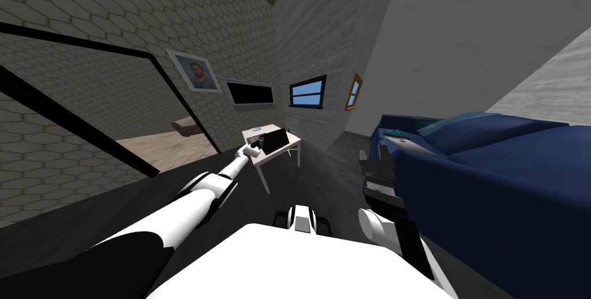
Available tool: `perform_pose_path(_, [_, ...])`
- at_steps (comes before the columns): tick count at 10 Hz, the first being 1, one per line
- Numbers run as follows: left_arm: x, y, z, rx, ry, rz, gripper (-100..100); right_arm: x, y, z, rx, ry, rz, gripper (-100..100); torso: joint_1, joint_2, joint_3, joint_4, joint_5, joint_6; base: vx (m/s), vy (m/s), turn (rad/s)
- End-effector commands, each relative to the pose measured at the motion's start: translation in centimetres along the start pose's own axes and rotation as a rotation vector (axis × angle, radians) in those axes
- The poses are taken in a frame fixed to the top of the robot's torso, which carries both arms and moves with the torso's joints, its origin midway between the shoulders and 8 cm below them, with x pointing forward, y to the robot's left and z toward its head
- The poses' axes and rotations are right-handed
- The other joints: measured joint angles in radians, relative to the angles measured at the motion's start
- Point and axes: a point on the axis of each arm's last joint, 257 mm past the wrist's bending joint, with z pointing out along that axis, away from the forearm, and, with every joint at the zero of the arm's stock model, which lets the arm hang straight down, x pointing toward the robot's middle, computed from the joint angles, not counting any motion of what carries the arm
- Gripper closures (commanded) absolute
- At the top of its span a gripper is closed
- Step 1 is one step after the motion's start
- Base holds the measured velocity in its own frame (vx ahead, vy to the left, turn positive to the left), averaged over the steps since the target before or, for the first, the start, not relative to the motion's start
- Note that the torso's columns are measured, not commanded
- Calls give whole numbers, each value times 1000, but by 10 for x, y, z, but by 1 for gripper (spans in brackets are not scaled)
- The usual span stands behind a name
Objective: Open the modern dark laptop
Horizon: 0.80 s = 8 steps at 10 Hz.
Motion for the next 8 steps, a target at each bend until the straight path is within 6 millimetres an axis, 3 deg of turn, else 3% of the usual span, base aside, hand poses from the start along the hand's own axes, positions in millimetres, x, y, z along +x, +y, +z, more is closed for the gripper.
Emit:
perform_pose_path(1, [-11, -10, 7, -8, -23, -11, 100, 0, 0, 0, 0, 0, 0, 0, 0, -4, -3, -1, 0, 0, 10, -1, -2])
perform_pose_path(2, [-17, 6, 8, -40, -33, -12, 100, 0, 0, 0, 0, 0, 0, 0, 0, -5, -4, -2, 0, 0, 16, -1, -1])
perform_pose_path(4, [-19, 12, 8, -52, -37, -13, 100, 0, 0, 0, 0, 0, 0, 0, 1, -2, -1, -1, 0, 0, 8, 1, 2])
perform_pose_path(6, [-65, -6, 12, -75, -105, -34, 100, 0, 0, 0, 0, 0, 0, 0, 0, 6, 3, 1, 0, 0, -120, -7, -44])
perform_pose_path(8, [-74, -12, 14, -86, -124, -48, 100, 0, 0, 0, 0, 0, 0, 0, 0, 0, 0, 0, 0, 0, -49, -4, 10])
